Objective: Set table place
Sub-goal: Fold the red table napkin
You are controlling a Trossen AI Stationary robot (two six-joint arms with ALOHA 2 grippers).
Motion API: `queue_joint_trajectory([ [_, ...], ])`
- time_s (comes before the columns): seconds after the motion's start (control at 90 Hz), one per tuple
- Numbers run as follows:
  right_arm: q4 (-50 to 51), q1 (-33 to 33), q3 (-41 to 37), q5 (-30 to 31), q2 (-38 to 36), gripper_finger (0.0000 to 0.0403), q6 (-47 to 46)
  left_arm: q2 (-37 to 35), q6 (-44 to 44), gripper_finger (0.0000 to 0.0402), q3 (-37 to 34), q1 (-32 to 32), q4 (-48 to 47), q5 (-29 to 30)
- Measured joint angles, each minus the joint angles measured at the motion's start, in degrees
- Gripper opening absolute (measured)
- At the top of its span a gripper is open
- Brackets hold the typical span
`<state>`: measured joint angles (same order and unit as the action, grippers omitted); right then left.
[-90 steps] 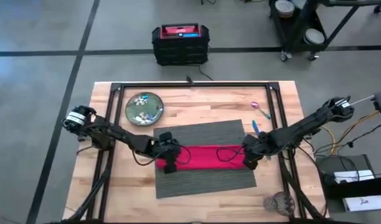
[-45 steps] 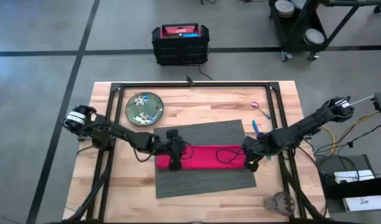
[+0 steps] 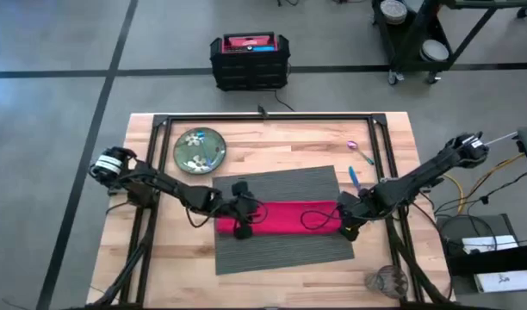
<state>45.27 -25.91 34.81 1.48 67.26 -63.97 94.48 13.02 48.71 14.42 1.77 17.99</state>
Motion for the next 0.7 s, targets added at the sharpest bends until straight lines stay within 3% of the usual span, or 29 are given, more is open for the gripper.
queue_joint_trajectory([
  [0.356,-10.0,-1.1,-2.6,3.4,0.4,0.0221,-2.9,1.8,-0.4,0.0114,0.0,0.1,1.2,-0.1],
  [0.578,-13.0,-1.5,-4.2,1.4,-1.7,0.0222,-4.5,1.9,-0.6,0.0114,0.0,0.1,1.3,-0.1],
  [0.7,-13.6,-1.5,-4.7,6.2,-2.0,0.0218,-6.1,1.9,-0.6,0.0114,0.0,0.1,1.3,-0.1],
])
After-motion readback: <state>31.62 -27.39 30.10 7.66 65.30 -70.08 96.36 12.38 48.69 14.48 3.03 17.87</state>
